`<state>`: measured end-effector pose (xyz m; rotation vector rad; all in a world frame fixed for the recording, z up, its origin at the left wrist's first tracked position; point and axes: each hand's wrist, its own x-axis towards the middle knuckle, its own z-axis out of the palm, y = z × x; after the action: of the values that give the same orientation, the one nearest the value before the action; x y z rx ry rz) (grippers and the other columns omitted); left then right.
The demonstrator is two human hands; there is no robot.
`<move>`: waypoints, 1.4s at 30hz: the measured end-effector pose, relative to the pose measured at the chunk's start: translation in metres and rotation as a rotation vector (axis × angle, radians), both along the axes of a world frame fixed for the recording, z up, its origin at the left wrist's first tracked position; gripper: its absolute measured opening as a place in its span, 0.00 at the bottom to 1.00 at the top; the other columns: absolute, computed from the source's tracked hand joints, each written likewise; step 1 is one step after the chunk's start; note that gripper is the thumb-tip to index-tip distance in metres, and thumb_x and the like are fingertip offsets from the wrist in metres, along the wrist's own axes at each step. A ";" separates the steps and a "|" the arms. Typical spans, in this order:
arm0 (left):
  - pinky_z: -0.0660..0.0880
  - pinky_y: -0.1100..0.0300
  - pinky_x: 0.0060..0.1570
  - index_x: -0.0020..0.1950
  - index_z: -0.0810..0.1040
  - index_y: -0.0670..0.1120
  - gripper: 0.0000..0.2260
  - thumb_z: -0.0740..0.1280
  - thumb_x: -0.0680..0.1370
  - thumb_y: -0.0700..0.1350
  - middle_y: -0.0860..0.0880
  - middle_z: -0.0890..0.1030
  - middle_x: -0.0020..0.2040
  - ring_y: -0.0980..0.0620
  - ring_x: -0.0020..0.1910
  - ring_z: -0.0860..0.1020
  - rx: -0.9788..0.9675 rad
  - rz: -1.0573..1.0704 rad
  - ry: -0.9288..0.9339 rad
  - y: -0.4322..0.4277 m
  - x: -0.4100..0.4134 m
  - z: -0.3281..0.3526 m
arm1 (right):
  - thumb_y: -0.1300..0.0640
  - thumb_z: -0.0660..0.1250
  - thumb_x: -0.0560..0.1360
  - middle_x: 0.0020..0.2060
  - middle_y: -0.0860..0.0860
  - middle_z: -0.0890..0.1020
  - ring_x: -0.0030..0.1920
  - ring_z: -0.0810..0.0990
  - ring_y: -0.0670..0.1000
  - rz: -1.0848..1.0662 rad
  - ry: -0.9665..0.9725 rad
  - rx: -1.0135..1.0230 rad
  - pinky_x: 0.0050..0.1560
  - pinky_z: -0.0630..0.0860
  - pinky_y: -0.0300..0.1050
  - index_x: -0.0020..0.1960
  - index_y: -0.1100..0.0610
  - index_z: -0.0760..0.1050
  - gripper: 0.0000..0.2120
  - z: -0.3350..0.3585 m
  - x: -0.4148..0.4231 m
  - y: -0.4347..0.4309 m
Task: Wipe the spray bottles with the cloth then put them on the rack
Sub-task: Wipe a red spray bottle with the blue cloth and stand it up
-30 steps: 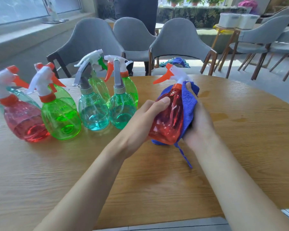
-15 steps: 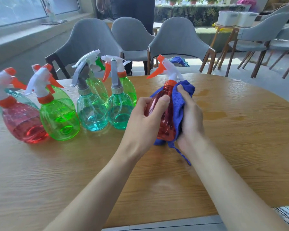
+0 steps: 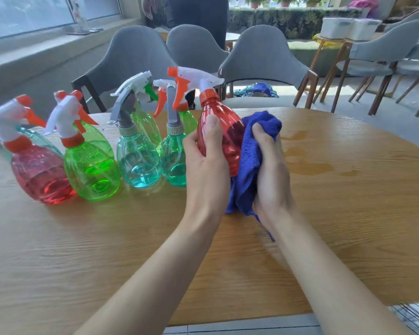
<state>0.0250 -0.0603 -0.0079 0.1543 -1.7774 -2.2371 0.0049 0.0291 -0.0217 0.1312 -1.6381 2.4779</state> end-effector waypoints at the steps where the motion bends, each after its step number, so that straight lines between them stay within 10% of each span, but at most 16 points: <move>1: 0.79 0.64 0.57 0.70 0.77 0.49 0.26 0.61 0.84 0.68 0.57 0.85 0.57 0.64 0.54 0.84 0.030 -0.022 -0.006 0.000 -0.001 0.002 | 0.40 0.68 0.79 0.56 0.59 0.79 0.58 0.78 0.59 -0.013 0.025 0.026 0.72 0.69 0.75 0.61 0.50 0.77 0.17 0.001 0.000 -0.001; 4: 0.75 0.46 0.72 0.77 0.75 0.48 0.36 0.66 0.78 0.71 0.49 0.83 0.69 0.50 0.68 0.82 0.247 -0.159 -0.029 -0.001 -0.009 0.003 | 0.33 0.62 0.80 0.59 0.59 0.81 0.61 0.81 0.60 -0.068 0.058 0.108 0.70 0.73 0.70 0.63 0.49 0.74 0.22 0.002 0.001 -0.001; 12: 0.75 0.38 0.72 0.81 0.65 0.44 0.36 0.78 0.78 0.47 0.39 0.83 0.68 0.42 0.67 0.83 0.369 -0.303 0.013 0.003 -0.005 -0.003 | 0.20 0.55 0.72 0.62 0.48 0.84 0.65 0.83 0.50 -0.208 -0.101 0.105 0.74 0.72 0.61 0.75 0.45 0.67 0.41 -0.003 -0.007 0.010; 26: 0.78 0.51 0.71 0.80 0.62 0.54 0.43 0.84 0.73 0.43 0.48 0.82 0.68 0.54 0.63 0.84 0.048 -0.015 0.153 0.004 -0.002 -0.006 | 0.35 0.59 0.81 0.44 0.53 0.83 0.46 0.84 0.60 -0.069 -0.178 0.199 0.62 0.80 0.67 0.46 0.53 0.80 0.24 0.006 0.007 0.015; 31: 0.78 0.49 0.70 0.81 0.61 0.52 0.43 0.83 0.74 0.41 0.47 0.83 0.66 0.52 0.62 0.85 -0.028 -0.013 0.201 0.000 -0.002 -0.009 | 0.50 0.62 0.84 0.34 0.51 0.72 0.35 0.74 0.52 -0.043 -0.180 0.072 0.37 0.77 0.44 0.33 0.47 0.73 0.21 0.007 0.007 0.020; 37: 0.78 0.62 0.66 0.80 0.59 0.57 0.47 0.85 0.71 0.41 0.51 0.81 0.66 0.59 0.61 0.83 -0.174 -0.022 0.238 0.000 0.001 -0.011 | 0.44 0.62 0.85 0.59 0.62 0.86 0.60 0.86 0.64 -0.090 -0.234 -0.139 0.65 0.81 0.60 0.66 0.63 0.81 0.24 0.005 -0.004 0.015; 42: 0.79 0.51 0.68 0.73 0.62 0.63 0.41 0.84 0.71 0.44 0.49 0.82 0.66 0.54 0.62 0.84 -0.251 0.019 0.246 -0.012 -0.009 -0.014 | 0.46 0.63 0.83 0.61 0.66 0.84 0.62 0.83 0.69 0.080 -0.335 -0.039 0.67 0.80 0.61 0.62 0.66 0.82 0.24 -0.003 0.002 0.014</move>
<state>0.0156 -0.0728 -0.0220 -0.1486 -1.8867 -1.9029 0.0068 0.0428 -0.0249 -0.2419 -1.7323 2.7081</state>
